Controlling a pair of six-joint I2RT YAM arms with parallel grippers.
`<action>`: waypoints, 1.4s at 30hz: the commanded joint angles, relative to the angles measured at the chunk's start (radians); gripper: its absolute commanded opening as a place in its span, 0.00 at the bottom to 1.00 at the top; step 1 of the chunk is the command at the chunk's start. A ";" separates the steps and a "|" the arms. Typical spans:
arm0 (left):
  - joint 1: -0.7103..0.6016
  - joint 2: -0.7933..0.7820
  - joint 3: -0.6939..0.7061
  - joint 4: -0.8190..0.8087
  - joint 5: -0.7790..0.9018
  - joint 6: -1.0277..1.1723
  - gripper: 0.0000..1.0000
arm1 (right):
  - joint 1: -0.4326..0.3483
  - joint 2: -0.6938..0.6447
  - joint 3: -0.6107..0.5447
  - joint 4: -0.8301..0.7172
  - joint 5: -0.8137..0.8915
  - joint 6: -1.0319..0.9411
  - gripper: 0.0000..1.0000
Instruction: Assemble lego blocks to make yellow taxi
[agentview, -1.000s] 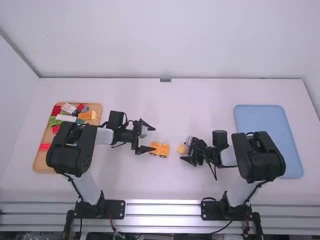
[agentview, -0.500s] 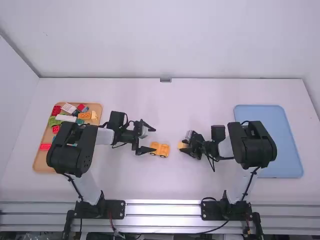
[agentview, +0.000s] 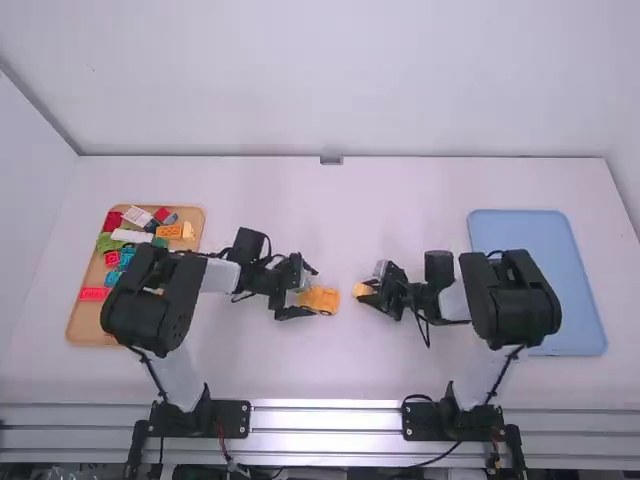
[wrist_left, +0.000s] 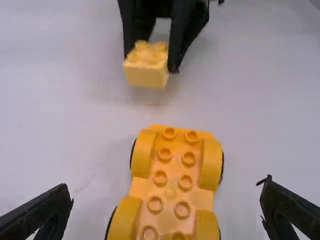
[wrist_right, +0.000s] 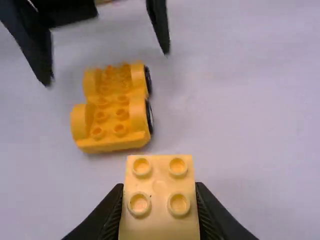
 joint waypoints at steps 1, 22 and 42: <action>-0.046 0.045 0.006 0.021 -0.085 0.027 0.99 | 0.014 -0.096 0.023 -0.050 -0.056 0.011 0.31; -0.029 0.127 -0.050 0.177 -0.072 0.000 0.48 | 0.166 -0.193 0.204 -0.497 0.082 -0.253 0.23; -0.045 0.130 -0.093 0.342 -0.108 -0.332 0.52 | 0.214 0.029 0.439 -0.702 0.140 -0.391 0.17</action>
